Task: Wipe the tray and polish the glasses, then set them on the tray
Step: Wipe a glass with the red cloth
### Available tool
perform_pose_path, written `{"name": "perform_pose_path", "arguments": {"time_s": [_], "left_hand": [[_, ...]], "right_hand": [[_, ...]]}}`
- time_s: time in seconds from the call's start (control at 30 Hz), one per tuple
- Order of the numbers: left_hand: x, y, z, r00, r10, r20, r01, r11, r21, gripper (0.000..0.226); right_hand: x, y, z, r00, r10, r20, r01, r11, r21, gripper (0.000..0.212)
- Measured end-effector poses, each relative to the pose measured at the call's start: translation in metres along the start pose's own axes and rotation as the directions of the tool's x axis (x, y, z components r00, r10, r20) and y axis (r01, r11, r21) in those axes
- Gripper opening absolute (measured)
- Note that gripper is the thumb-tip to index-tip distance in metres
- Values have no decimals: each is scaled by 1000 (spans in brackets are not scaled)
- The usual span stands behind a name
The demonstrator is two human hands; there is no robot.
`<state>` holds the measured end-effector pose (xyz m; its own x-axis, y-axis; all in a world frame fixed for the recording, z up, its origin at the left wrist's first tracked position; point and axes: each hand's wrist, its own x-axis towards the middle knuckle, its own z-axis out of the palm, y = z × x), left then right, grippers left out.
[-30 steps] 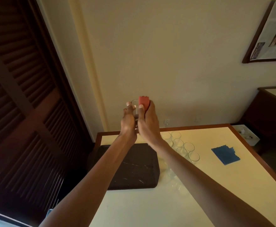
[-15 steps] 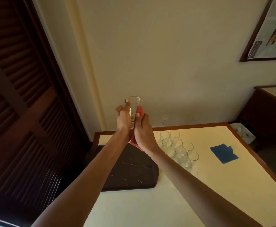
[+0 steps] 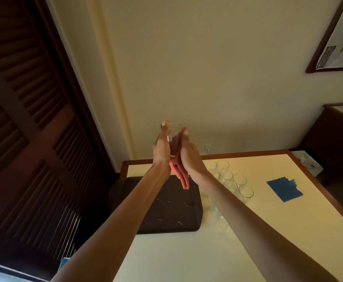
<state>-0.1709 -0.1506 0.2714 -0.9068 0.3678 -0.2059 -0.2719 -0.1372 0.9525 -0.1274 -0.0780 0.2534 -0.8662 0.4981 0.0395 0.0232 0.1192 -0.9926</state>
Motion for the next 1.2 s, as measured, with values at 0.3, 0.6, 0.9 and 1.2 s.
{"name": "perform_pose_path", "arguments": {"time_s": [0.3,0.6,0.9,1.2], "left_hand": [[-1,-9,3,999,-42,-15,42,999,1,63],[-4,-12,14,999,10,-30,-5,986,168,107],[1,-10,15,998,-41,-47,41,999,-13,86],[-13,-9,34,996,71,-59,-67,995,68,63]], "right_hand": [[-6,12,7,893,-414,-177,375,902,-215,39],[16,-8,-11,981,195,-13,-183,941,285,69],[-12,6,-4,923,-351,-160,327,932,-159,41],[19,-18,-34,998,56,-7,-53,971,234,61]]}}
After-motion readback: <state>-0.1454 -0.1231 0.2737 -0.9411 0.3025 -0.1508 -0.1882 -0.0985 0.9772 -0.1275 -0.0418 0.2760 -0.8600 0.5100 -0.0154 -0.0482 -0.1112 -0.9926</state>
